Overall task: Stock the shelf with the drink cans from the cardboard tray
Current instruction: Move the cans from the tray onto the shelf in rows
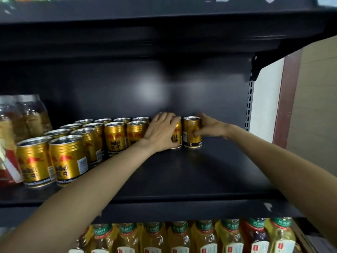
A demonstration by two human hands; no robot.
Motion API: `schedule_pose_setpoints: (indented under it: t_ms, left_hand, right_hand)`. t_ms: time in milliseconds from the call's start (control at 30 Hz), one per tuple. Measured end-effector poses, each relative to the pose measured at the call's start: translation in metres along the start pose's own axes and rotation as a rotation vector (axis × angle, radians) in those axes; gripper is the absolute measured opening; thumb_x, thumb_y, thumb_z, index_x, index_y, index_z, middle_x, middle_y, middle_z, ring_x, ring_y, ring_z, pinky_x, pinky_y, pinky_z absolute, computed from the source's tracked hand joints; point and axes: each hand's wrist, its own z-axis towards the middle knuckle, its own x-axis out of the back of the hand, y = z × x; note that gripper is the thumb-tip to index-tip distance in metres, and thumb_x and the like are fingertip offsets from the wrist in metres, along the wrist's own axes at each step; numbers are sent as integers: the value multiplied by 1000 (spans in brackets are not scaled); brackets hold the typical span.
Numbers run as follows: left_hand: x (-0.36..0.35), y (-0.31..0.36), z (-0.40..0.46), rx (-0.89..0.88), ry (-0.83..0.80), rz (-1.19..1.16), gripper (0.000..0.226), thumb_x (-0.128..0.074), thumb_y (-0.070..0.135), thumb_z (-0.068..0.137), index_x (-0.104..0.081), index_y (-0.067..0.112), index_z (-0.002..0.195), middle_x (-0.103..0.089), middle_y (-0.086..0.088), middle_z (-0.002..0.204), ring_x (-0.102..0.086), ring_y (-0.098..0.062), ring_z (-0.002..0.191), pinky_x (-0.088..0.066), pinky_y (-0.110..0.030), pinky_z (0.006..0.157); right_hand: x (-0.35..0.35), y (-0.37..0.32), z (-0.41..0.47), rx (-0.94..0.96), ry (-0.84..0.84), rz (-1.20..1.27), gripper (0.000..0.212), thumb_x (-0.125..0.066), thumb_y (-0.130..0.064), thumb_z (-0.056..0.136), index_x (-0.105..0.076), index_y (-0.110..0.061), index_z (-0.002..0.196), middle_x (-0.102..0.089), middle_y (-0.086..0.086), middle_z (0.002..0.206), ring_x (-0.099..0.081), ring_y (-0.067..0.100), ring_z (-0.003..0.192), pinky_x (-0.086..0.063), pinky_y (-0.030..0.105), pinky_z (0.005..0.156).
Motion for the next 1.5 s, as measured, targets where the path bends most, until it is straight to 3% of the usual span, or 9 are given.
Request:
schedule_pose_setpoints:
  t_ms: [67,133,267,367,567,767,933,1167,1500]
  left_hand:
    - [0,2,2,-28,-1,97,85,-65,49,79,-25,11,144,-37,-8,145,-33,-24,134,-10,-38,117]
    - [0,5,6,-35,-19,178,83,-66,46,79,-28,7,142,-43,-10,140,-39,-26,130,-9,-39,116]
    - [-3,1,3,1,-50,214,76,-66,38,81,-30,6,139,-47,-11,136,-45,-27,125,-16,-39,115]
    - [-6,-1,0,38,-65,248,75,-63,36,83,-27,4,141,-45,-12,137,-44,-27,125,-21,-38,112]
    - [-10,-10,-3,120,-116,341,75,-59,35,87,-21,2,143,-47,-14,135,-46,-27,124,-21,-41,113]
    - [-12,-12,-6,86,-89,423,67,-46,30,95,-14,-1,145,-45,-17,135,-45,-31,122,-23,-45,111]
    - [2,-20,-10,88,-53,456,59,-49,28,93,-27,1,141,-51,-15,130,-50,-30,117,-31,-42,105]
    - [-1,-20,-15,101,-44,358,47,-51,22,91,-38,6,133,-54,-12,126,-53,-29,115,-32,-41,104]
    - [-10,-18,-14,103,-52,467,40,-45,10,92,-36,2,130,-55,-13,122,-56,-29,110,-38,-42,99]
  right_hand:
    - [5,5,-5,16,-55,88,74,-66,0,78,-28,-14,140,-50,13,129,-51,27,118,-49,41,97]
    - [6,6,-7,12,-4,127,69,-66,2,78,-33,-14,136,-51,12,127,-55,26,112,-53,43,91]
    - [-6,-8,-3,-3,50,-7,70,-73,-14,77,-31,-13,133,-50,10,116,-60,26,97,-59,39,74]
    - [-22,-18,3,-35,176,-181,79,-76,-35,72,-32,-12,134,-49,12,122,-63,31,94,-59,37,67]
    - [-52,-31,20,-85,348,-216,88,-78,-46,69,-32,-6,132,-45,16,132,-52,35,118,-47,42,90]
    - [-41,-15,18,-43,217,-42,86,-80,-29,71,-30,-9,139,-41,14,137,-44,29,125,-45,36,98]
    - [-40,-14,13,-1,162,-53,76,-72,-21,81,-27,-8,140,-49,15,136,-50,31,122,-45,37,97]
    - [-59,-27,21,-102,324,-44,63,-67,-23,85,-30,-6,132,-53,18,130,-55,35,117,-48,41,90]
    - [-51,-14,18,-34,98,-4,91,-74,-15,76,-17,-7,145,-46,12,137,-44,28,127,-38,36,105]
